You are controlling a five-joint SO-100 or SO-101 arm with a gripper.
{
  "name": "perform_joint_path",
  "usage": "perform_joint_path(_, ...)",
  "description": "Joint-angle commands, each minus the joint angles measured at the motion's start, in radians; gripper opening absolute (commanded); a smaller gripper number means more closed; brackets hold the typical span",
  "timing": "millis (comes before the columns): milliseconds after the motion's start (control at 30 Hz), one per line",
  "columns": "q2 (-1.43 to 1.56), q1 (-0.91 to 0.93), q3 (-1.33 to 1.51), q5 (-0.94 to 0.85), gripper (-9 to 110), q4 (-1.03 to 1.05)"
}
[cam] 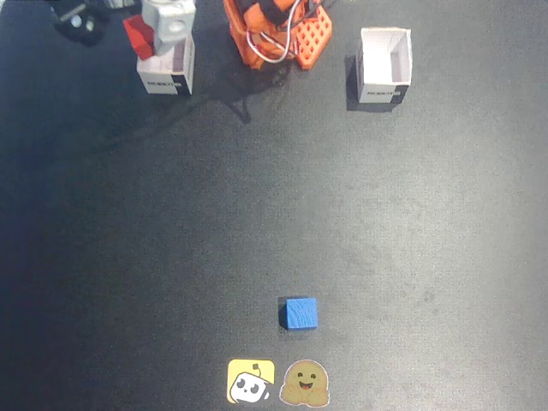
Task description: Put the red cube in the right box and the blue cube in the left box.
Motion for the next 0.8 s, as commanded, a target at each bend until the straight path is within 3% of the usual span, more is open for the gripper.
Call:
perform_joint_path(0,0.014,0.014,-0.002,0.058,13,0.015)
perform_joint_path(767,0.029,0.072,0.063,0.114,16,-0.014)
